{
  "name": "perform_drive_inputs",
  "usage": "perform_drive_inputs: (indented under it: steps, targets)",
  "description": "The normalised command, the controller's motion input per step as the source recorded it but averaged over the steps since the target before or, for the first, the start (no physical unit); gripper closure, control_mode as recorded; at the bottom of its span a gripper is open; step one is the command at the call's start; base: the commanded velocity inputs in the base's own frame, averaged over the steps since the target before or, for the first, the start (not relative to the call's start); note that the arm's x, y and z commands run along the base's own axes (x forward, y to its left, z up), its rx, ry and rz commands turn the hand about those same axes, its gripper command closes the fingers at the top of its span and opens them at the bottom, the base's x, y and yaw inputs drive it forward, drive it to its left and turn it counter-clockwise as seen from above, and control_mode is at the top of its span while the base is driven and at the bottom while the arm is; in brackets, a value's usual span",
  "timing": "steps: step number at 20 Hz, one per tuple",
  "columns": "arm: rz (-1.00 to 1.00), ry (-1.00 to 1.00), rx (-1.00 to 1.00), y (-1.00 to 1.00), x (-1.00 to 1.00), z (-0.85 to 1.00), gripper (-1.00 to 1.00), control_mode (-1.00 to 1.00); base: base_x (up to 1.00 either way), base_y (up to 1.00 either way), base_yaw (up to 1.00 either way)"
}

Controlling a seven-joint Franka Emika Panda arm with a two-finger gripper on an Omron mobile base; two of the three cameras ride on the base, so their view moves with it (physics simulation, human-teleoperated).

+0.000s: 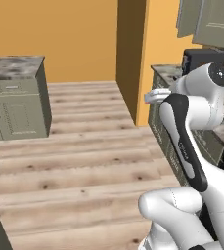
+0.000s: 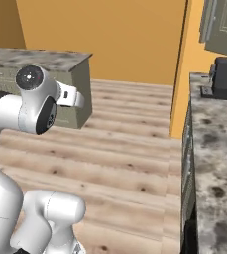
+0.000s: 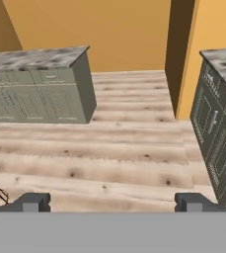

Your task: Close all open cabinet doors.

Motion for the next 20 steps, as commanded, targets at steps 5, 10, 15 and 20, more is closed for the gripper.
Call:
perform_drive_inputs:
  steps: [5, 10, 15, 20]
  targets:
    - [0.00, 0.00, 0.00, 0.00, 0.00, 0.00, -1.00, 1.00, 0.91, 0.17, 0.00]
    - [0.00, 0.00, 0.00, 0.00, 0.00, 0.00, -1.00, 1.00, 0.92, 0.19, 0.00]
    - [0.00, 0.00, 0.00, 0.00, 0.00, 0.00, -1.00, 1.00, 0.92, 0.19, 0.00]
    - [0.00, 0.00, 0.00, 0.00, 0.00, 0.00, -1.00, 1.00, 0.92, 0.21, 0.00]
